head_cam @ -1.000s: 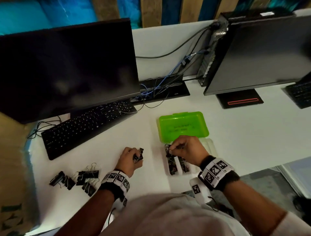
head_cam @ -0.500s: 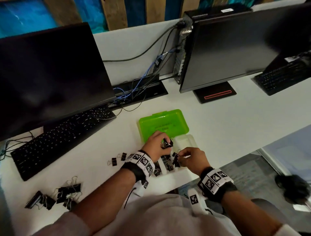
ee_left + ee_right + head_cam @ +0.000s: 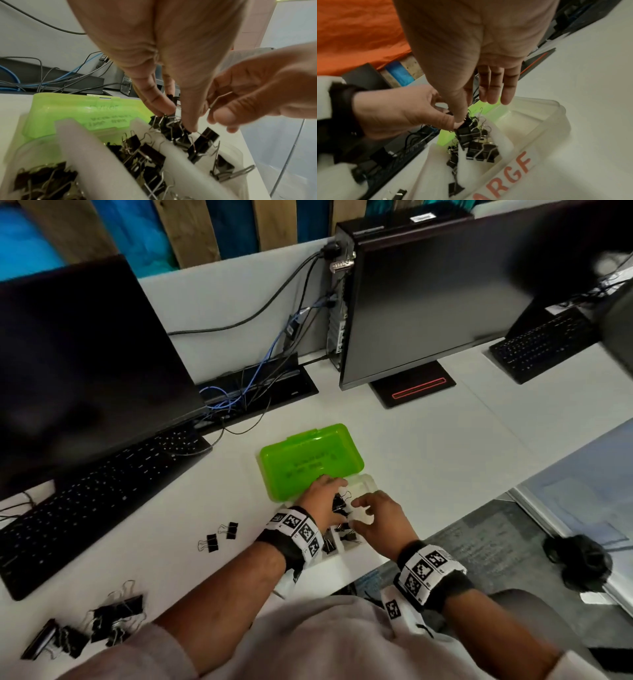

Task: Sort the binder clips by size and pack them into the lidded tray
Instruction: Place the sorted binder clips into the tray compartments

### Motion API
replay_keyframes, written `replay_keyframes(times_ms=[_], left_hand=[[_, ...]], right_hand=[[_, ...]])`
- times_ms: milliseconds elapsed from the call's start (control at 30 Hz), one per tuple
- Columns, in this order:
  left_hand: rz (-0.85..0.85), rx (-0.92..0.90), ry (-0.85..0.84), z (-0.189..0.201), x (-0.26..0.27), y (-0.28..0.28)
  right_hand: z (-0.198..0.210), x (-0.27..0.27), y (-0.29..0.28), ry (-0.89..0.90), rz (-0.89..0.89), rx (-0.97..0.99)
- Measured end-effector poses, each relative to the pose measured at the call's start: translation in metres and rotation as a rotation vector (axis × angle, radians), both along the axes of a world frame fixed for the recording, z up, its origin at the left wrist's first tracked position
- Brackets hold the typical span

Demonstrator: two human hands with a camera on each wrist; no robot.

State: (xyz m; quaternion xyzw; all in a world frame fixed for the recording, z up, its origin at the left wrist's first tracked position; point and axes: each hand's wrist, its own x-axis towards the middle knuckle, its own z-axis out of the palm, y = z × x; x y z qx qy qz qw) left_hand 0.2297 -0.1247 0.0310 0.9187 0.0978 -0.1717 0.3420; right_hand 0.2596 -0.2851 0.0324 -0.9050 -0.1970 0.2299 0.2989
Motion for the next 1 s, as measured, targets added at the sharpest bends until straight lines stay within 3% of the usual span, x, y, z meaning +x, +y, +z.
replay_keyframes(times_ms=[133, 300, 433, 533, 633, 833, 1000], left_hand=[[0.053, -0.004, -0.061, 0.003, 0.001, 0.000], [0.018, 0.026, -0.078, 0.002, 0.003, -0.003], [0.021, 0.029, -0.051, 0.001, 0.007, -0.004], [0.047, -0.008, -0.051, 0.001, 0.007, -0.002], [-0.030, 0.002, -0.038, 0.002, 0.006, 0.000], [-0.223, 0.121, -0.023, 0.004, 0.003, 0.003], [-0.265, 0.288, -0.041, 0.003, 0.001, -0.008]], right_hand=[[-0.008, 0.000, 0.007, -0.029, 0.178, -0.095], [-0.008, -0.001, 0.012, -0.104, 0.278, -0.192], [-0.011, -0.003, 0.009, -0.094, 0.181, -0.132], [-0.014, -0.002, 0.008, -0.037, 0.192, -0.136], [-0.017, -0.002, 0.007, -0.043, 0.203, -0.164], [-0.022, 0.003, 0.008, -0.059, 0.177, -0.160], [-0.025, 0.005, 0.015, -0.041, 0.069, -0.148]])
